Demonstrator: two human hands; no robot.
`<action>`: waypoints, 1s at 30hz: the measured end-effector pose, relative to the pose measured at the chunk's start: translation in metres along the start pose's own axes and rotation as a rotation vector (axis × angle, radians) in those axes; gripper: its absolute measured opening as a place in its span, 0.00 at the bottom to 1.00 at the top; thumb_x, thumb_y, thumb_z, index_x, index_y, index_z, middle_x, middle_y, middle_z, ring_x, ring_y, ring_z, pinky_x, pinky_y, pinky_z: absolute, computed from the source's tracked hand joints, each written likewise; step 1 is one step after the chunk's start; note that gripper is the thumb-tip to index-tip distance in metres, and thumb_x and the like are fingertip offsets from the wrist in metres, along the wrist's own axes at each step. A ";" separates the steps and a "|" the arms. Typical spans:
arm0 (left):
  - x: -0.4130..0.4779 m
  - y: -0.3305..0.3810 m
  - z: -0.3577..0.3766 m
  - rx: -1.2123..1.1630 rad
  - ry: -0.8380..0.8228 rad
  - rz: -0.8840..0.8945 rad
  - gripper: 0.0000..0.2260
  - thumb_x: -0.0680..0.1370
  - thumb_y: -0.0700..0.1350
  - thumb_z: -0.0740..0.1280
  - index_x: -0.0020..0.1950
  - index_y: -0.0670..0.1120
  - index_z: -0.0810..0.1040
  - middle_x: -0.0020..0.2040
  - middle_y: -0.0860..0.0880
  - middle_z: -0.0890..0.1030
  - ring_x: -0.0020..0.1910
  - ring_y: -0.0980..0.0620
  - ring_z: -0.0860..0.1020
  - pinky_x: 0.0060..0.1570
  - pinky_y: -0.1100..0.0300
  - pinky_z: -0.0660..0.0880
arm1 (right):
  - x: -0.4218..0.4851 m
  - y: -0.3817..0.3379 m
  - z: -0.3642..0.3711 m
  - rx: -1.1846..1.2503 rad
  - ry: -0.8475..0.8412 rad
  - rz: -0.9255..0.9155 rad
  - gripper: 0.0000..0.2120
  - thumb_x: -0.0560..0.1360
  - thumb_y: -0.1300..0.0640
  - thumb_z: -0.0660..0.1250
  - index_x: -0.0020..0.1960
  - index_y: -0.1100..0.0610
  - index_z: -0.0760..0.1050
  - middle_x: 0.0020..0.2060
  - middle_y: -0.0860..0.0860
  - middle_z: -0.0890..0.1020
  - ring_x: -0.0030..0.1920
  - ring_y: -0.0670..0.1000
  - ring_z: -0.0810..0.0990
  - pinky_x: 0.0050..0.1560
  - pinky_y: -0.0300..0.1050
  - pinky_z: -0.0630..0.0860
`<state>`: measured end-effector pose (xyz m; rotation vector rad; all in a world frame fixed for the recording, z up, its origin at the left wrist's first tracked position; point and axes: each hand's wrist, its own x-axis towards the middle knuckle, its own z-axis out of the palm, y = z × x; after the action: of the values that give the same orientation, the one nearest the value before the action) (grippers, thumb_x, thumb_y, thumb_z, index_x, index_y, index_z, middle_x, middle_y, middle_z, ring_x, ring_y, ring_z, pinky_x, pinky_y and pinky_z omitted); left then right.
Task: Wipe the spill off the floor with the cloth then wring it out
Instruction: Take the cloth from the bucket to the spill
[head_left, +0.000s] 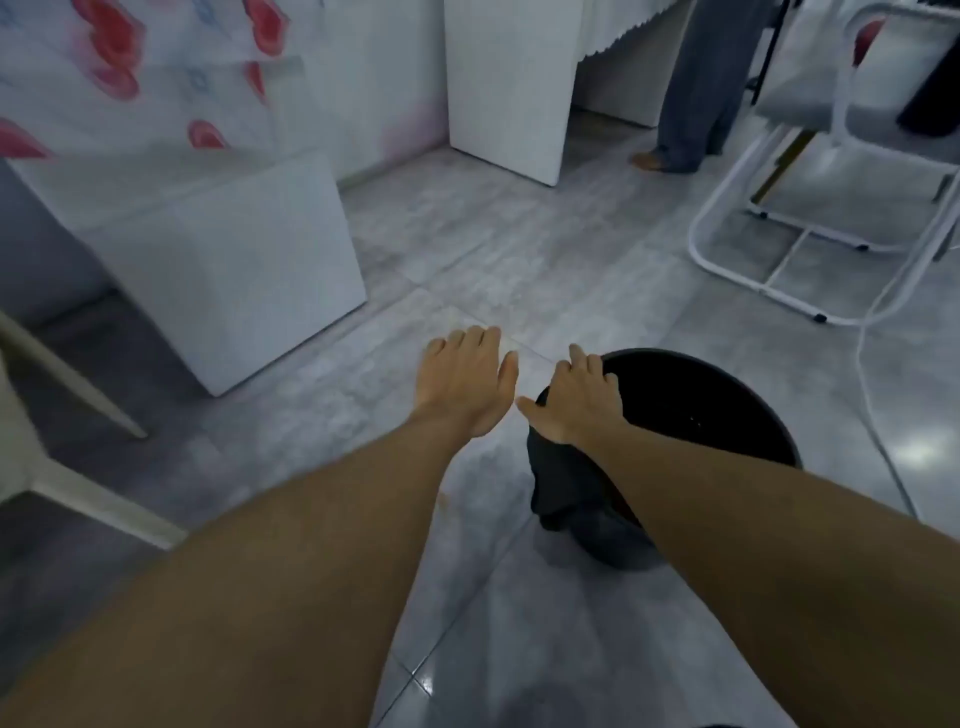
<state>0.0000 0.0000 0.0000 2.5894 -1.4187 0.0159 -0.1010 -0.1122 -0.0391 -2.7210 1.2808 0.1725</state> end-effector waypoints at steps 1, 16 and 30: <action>-0.001 -0.001 0.007 -0.003 -0.015 0.000 0.22 0.85 0.54 0.50 0.71 0.43 0.70 0.68 0.44 0.76 0.65 0.43 0.74 0.65 0.48 0.66 | 0.001 0.001 0.009 -0.024 -0.088 0.022 0.42 0.76 0.30 0.59 0.78 0.59 0.62 0.82 0.57 0.52 0.80 0.61 0.53 0.73 0.59 0.59; -0.052 -0.054 0.040 -0.080 -0.088 -0.190 0.23 0.85 0.55 0.49 0.69 0.43 0.73 0.66 0.44 0.78 0.64 0.43 0.74 0.66 0.48 0.66 | -0.016 -0.028 0.027 -0.171 0.289 -0.305 0.24 0.82 0.39 0.56 0.38 0.56 0.72 0.30 0.52 0.77 0.32 0.55 0.74 0.48 0.50 0.71; -0.222 -0.203 -0.019 -0.050 0.215 -0.611 0.11 0.84 0.48 0.52 0.44 0.48 0.67 0.44 0.47 0.76 0.43 0.47 0.72 0.49 0.52 0.66 | -0.120 -0.274 0.049 0.217 0.122 -1.012 0.12 0.73 0.50 0.68 0.38 0.56 0.69 0.31 0.55 0.81 0.29 0.58 0.75 0.32 0.48 0.71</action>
<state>0.0509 0.2949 -0.0354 2.7616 -0.5173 0.1636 0.0324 0.1603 -0.0500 -2.8220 -0.1662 -0.2235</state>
